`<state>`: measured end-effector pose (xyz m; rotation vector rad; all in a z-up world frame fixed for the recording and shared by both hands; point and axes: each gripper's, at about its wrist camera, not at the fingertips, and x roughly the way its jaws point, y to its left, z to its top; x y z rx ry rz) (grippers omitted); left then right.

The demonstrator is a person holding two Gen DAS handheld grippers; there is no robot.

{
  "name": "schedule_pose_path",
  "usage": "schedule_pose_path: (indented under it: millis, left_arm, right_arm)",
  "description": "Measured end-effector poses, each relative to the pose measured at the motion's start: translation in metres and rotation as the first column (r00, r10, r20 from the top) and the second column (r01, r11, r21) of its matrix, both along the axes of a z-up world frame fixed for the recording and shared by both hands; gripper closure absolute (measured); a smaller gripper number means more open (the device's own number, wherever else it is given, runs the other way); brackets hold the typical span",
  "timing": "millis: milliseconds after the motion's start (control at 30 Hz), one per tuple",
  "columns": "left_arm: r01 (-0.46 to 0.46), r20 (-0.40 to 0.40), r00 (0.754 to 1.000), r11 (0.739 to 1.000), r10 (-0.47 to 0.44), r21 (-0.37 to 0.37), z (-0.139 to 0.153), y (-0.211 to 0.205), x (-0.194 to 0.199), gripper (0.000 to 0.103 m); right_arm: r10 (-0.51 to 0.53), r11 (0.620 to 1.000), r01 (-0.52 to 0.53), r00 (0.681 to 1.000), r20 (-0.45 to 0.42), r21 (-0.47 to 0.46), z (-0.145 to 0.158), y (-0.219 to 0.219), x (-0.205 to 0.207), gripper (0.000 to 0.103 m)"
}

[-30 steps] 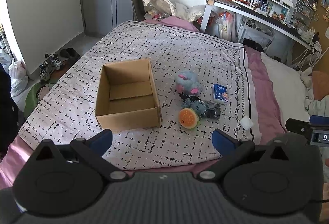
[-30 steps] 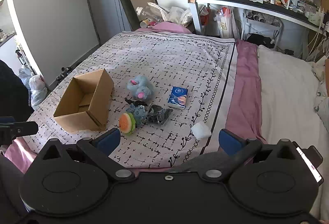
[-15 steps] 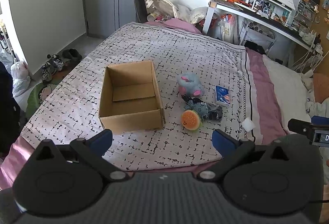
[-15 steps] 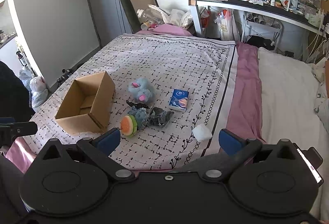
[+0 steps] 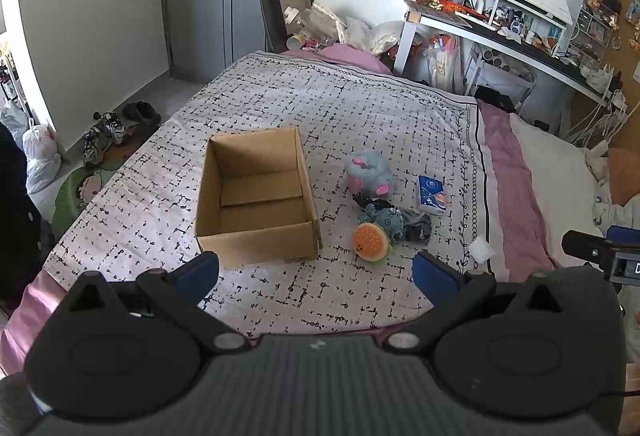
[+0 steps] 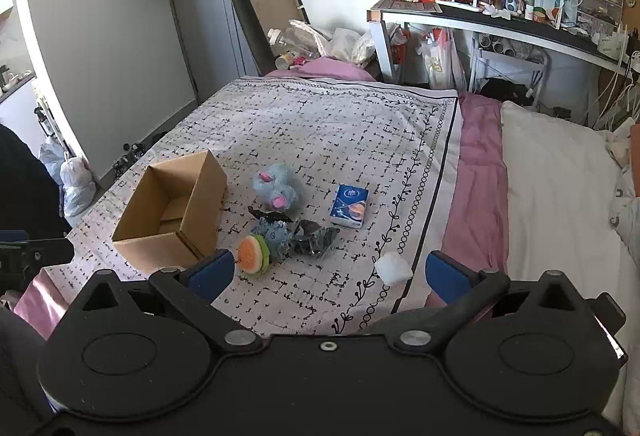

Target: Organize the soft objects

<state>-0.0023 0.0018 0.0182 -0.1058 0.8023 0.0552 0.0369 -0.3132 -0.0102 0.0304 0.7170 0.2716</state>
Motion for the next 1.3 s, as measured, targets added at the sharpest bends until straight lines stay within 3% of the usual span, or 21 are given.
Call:
schedule_pose_path:
  millis: [500, 1100, 1300]
  left_arm:
    - [-0.014, 0.006, 1.0, 1.0, 0.015, -0.019, -0.004, -0.001, 0.007, 0.001]
    - [0.02, -0.039, 0.999, 0.997, -0.023, -0.077, -0.039, -0.015, 0.048, 0.001]
    - [0.041, -0.065, 0.997, 0.995, -0.047, -0.096, -0.056, -0.023, 0.069, 0.003]
  right_arm:
    - [-0.018, 1.0, 0.018, 1.0, 0.019, 0.008, 0.0, -0.003, 0.004, 0.0]
    - [-0.041, 0.999, 0.043, 0.996, -0.078, 0.023, -0.042, -0.014, 0.048, 0.001]
    - [-0.058, 0.998, 0.062, 0.989, -0.138, 0.022, -0.062, -0.014, 0.069, 0.007]
